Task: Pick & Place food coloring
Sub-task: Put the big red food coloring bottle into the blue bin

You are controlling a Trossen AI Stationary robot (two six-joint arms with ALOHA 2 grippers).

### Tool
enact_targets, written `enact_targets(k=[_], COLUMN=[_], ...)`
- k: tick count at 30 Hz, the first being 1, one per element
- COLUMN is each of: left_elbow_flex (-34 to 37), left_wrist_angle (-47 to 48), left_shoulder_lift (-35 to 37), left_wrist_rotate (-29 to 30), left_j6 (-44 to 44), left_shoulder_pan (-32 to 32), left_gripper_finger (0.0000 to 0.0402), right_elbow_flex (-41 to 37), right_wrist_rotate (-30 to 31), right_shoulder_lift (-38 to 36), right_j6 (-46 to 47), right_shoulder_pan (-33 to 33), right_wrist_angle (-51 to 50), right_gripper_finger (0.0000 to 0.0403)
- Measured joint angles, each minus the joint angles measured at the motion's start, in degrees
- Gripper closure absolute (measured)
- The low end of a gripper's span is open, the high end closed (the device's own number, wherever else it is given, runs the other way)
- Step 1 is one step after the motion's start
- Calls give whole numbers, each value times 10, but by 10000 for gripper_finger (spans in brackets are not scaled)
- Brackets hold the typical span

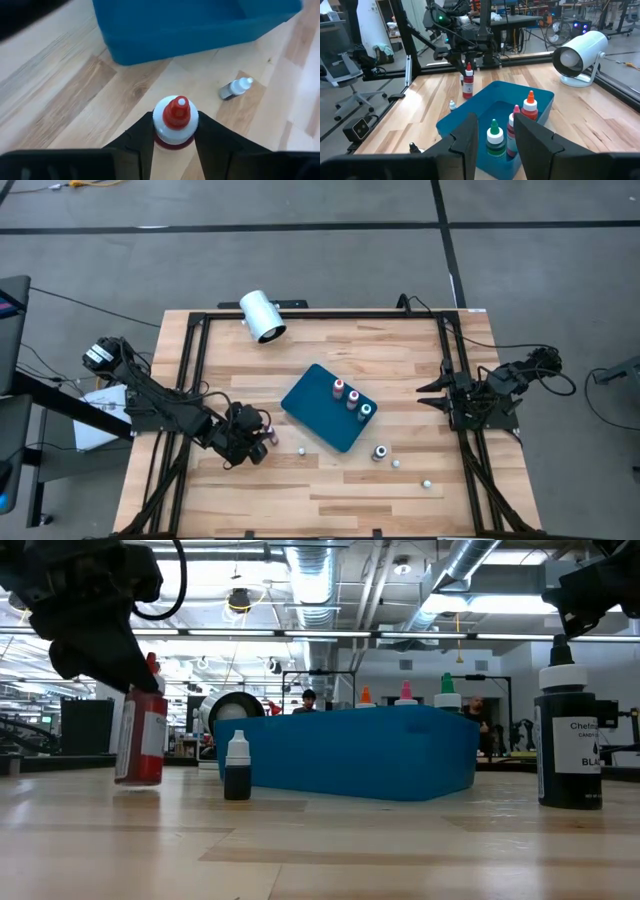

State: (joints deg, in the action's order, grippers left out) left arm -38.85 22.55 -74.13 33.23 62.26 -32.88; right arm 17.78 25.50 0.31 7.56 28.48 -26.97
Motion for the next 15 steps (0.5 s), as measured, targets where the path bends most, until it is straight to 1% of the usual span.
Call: enact_targets(k=[7,15], left_elbow_flex=[-46,-120], left_wrist_angle=[12,41], left_shoulder_lift=[0,0], left_wrist_rotate=[-31,-35], left_j6=[-1,-20], left_shoulder_pan=[0,0], left_gripper_finger=[289,289], right_elbow_flex=[0,0], right_wrist_rotate=[0,0], right_shoulder_lift=[0,0], right_j6=[0,0], right_shoulder_pan=[0,0], right_wrist_angle=[0,0], right_gripper_finger=[289,289])
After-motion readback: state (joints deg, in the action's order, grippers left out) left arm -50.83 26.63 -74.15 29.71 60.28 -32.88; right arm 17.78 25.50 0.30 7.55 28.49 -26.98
